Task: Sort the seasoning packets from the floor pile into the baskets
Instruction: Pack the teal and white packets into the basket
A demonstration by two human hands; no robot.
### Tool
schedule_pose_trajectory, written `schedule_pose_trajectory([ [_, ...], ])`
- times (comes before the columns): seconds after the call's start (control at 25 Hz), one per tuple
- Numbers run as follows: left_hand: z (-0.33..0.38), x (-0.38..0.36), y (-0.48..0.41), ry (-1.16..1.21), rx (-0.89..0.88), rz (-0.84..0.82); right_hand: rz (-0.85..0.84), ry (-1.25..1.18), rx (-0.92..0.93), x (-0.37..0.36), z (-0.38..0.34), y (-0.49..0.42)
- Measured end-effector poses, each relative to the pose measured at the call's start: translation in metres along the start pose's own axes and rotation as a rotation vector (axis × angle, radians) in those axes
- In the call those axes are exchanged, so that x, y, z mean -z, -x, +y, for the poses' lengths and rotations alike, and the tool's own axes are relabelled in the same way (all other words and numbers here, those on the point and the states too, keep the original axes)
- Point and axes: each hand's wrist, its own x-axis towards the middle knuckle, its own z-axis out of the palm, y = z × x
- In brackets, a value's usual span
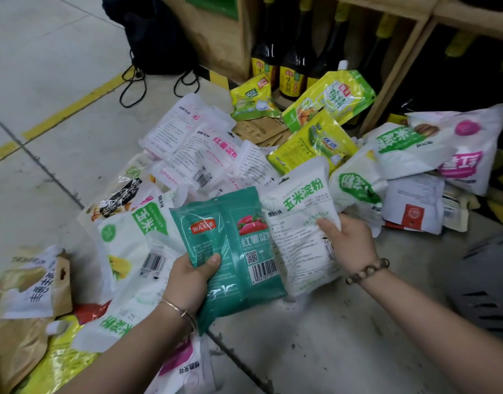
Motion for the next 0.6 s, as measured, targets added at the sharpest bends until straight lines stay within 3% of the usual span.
schedule_pose_trajectory([
  [0.32,0.047,-0.044,0.012,0.180,-0.135,-0.149,0.347,-0.229,-0.020,0.064,-0.049,0.024],
  [0.48,0.088,-0.071,0.026,0.203,-0.314,-0.263,0.549,-0.366,0.080,0.101,-0.090,0.036],
  [0.6,0.116,-0.083,0.040,0.191,-0.442,-0.308,0.646,-0.335,0.165,0.129,-0.123,0.048],
])
